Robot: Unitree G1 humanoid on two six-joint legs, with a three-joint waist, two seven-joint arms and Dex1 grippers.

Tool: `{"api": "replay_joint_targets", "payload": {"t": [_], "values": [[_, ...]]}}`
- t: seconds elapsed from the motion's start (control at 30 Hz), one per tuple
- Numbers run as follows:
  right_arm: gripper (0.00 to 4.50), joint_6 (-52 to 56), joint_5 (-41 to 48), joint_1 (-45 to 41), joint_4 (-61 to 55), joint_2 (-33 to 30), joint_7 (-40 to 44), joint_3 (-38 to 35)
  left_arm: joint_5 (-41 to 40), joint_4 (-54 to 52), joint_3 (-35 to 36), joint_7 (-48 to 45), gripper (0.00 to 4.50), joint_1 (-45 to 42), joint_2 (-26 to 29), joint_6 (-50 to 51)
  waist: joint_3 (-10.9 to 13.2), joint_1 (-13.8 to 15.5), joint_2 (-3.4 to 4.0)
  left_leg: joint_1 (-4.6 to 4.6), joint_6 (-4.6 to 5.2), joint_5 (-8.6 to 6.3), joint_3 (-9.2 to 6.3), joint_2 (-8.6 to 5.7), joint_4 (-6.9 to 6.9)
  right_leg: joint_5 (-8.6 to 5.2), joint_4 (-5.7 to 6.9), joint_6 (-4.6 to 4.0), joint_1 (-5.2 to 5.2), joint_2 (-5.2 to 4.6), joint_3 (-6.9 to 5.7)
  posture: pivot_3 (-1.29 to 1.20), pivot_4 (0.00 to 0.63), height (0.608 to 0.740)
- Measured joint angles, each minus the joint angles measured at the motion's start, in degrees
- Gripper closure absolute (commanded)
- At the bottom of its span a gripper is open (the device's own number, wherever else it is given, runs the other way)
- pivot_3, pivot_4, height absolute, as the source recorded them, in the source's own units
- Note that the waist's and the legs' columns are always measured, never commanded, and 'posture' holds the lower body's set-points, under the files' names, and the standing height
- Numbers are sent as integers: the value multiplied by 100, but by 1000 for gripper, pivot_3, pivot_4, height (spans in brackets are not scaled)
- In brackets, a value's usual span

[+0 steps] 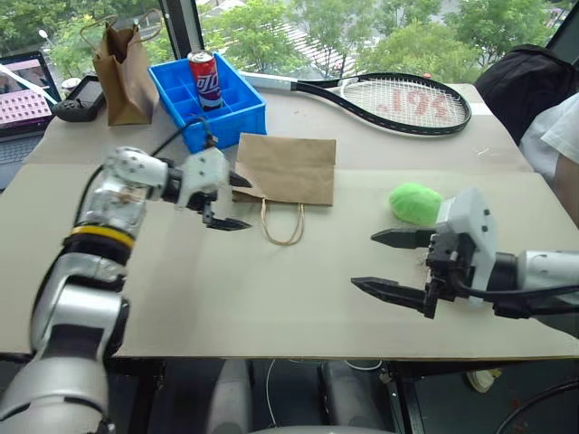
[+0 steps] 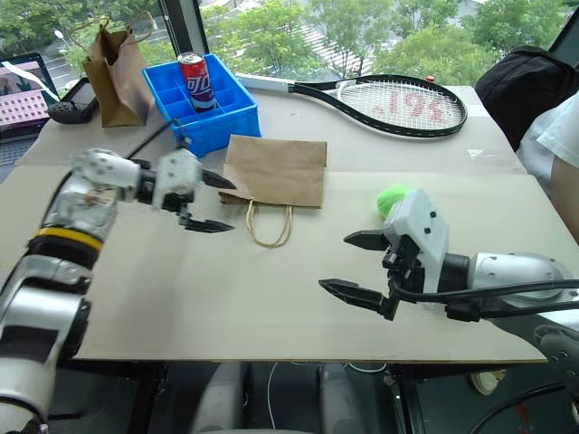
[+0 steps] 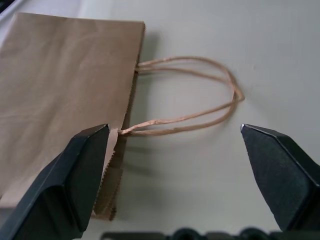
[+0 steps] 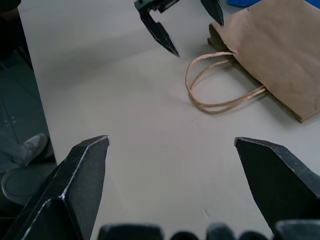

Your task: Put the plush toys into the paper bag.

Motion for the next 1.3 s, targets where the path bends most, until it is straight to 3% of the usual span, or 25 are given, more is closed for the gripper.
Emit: {"api": "replay_joint_targets", "payload": {"t": [0.1,0.2,0.3,0.6,0.67,0.83,1.03,1.17,1.3], "values": [[51,12,116,74,-77,1,-339,-49,516,1022,-201,198,0,-487,-493,-987,4,1,-2,-1,2,1,-5,-4,-5,10,-34,14,18,0,-2,0,150,656],[51,27,200,213,-153,0,-523,-69,837,1505,-274,363,0,-734,-608,-1438,5,-25,-3,-1,5,0,-6,-6,-8,13,-40,20,23,-1,1,0,150,656],[0,27,245,394,-238,-2,-779,-188,970,1891,-238,395,757,-894,-779,-1603,6,-42,-3,2,9,3,-14,-8,-10,13,-38,21,27,-1,-3,0,150,656],[0,27,132,664,-360,-14,-1103,-272,436,2143,556,-687,4200,-1006,-1018,-878,7,-105,-3,4,16,7,-19,-10,-10,14,-34,22,31,0,-6,0,150,656],[0,26,55,757,-360,-14,-1100,-231,210,2075,751,-999,4432,-1005,-1069,-485,8,-109,-3,3,17,7,-20,-10,-10,14,-34,21,31,0,-7,0,150,656],[0,21,-308,1140,-380,48,-1040,91,-670,907,1107,-1342,4432,-711,-1136,1173,9,-111,-1,6,18,9,-23,-12,-12,14,-36,22,38,0,-6,0,150,656],[0,-86,-701,1308,-417,758,-1208,654,-1877,-3085,1096,-789,4432,506,-998,5265,17,-138,10,16,22,18,-36,-9,-16,15,-26,21,44,7,-11,0,150,656],[967,-196,-1022,1070,-403,1398,-1501,1061,-2516,-4592,1232,21,4500,535,-828,7483,20,-131,14,48,36,26,-37,-10,-20,12,-24,27,66,10,-11,0,150,656],[2412,-360,-1518,635,-297,2170,-1870,1630,-3046,-5158,1498,1058,4500,537,-1200,9208,23,-123,19,62,42,30,-37,-13,-20,4,-26,42,85,16,-7,0,150,656]]}}
